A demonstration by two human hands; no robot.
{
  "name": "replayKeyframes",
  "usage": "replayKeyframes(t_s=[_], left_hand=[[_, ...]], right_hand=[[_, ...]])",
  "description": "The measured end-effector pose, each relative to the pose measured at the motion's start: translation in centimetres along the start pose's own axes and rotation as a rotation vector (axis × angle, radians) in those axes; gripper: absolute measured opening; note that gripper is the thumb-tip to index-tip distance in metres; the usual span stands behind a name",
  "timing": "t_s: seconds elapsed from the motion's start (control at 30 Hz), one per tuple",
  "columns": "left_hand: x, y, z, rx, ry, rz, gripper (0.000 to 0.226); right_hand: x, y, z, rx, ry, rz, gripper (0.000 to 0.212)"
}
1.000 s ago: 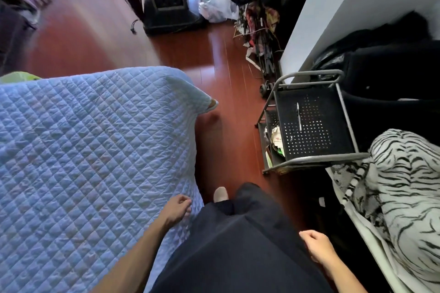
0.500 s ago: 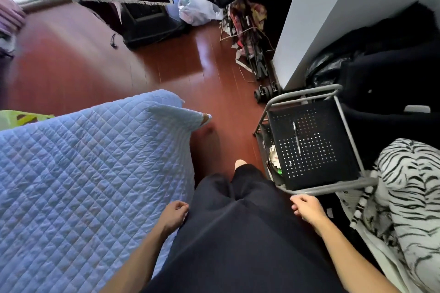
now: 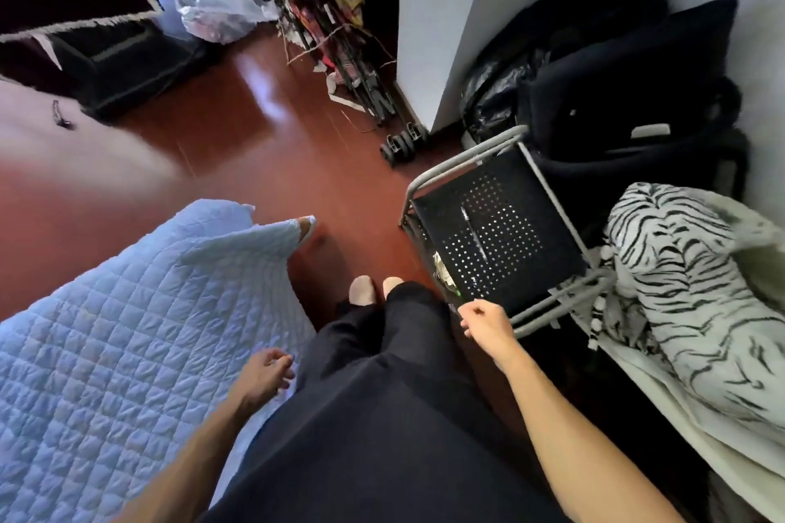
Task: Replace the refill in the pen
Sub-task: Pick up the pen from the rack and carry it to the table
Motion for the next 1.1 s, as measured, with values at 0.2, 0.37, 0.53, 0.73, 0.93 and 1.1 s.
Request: replayKeyframes(t_s=[0.2, 0.37, 0.53, 0.73, 0.93, 1.1], left_hand=[[1.8, 3.6, 5.4, 0.05, 0.136, -0.077, 0.021], [4.0, 6.3, 7.3, 0.048, 0.221, -0.132, 0.024], [6.6, 9.4, 8.5, 0.047, 0.246, -0.146, 0.022], [9.1, 11.0, 8.4, 0.038, 0.229, -0.154, 0.023], [9.9, 10.6, 6.8, 0.0, 0.22, -0.146, 0.023], [9.8, 9.8, 5.8, -0.012, 0.203, -0.127, 0.02]], right_hand=[[-3.1, 4.3, -0.3, 0.1, 0.028, 0.186, 0.016], [-4.8, 10.5, -1.1, 0.15, 0.079, 0.266, 0.016], [-5.5, 16.1, -2.4, 0.14, -0.024, 0.323, 0.015], [-5.2, 20.1, -2.9, 0.075, -0.087, 0.334, 0.027], [-4.4, 21.5, -2.6, 0.075, -0.126, 0.307, 0.02], [-5.0, 20.4, -2.8, 0.073, -0.129, 0.246, 0.017]])
Point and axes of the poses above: each hand's wrist, its own y-axis towards the middle knuckle, its own x-axis out of the palm, z = x × y, the point moved 8 cm from there along y, towards the middle knuckle, and after that the axes turned 14 degrees about -y, right-handed, at the moved point
